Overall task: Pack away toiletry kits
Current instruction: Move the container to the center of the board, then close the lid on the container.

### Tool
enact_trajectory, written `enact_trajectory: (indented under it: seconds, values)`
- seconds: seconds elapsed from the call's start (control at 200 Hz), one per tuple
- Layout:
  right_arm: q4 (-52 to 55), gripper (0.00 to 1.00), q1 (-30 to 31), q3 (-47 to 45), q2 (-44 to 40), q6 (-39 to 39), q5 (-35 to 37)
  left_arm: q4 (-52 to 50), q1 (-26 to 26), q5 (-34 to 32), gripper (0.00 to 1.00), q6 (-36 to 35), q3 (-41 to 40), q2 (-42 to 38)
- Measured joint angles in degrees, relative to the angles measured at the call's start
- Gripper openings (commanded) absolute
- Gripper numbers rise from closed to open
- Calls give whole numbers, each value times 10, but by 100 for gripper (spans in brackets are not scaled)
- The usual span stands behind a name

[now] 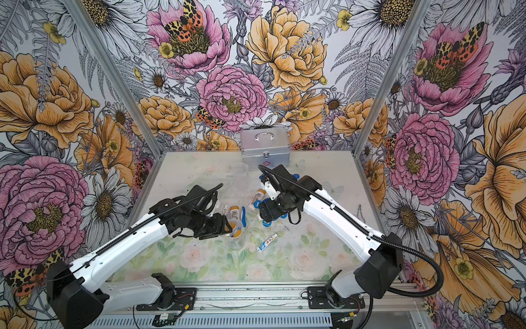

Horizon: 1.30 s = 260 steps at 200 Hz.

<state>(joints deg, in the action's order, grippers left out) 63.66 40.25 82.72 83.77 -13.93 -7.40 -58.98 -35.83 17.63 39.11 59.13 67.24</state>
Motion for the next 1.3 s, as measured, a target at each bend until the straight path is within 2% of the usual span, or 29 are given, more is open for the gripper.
enact_trajectory:
  seconds: [0.125, 0.23, 0.33, 0.415, 0.535, 0.685, 0.996, 1.301]
  values:
    - [11, 53, 34, 64, 45, -37, 1, -10, 35, -1, 67, 0, -4, -33]
    - [28, 53, 72, 115, 95, -82, 14, -23, 88, -12, 68, 0, -16, -70]
    - [51, 53, 112, 157, 139, -119, 29, -37, 152, -31, 74, 0, -27, -104]
    - [70, 53, 144, 188, 170, -146, 40, -42, 181, -50, 78, -1, -28, -123]
    - [94, 53, 179, 233, 202, -172, 53, -43, 189, -69, 80, -3, -28, -133]
    - [120, 53, 208, 277, 237, -192, 73, -44, 196, -78, 87, -17, -33, -133]
    - [144, 54, 224, 309, 292, -214, 110, -47, 211, -78, 87, -33, -41, -141]
    - [161, 57, 225, 315, 308, -214, 122, -47, 215, -78, 87, -47, -45, -142]
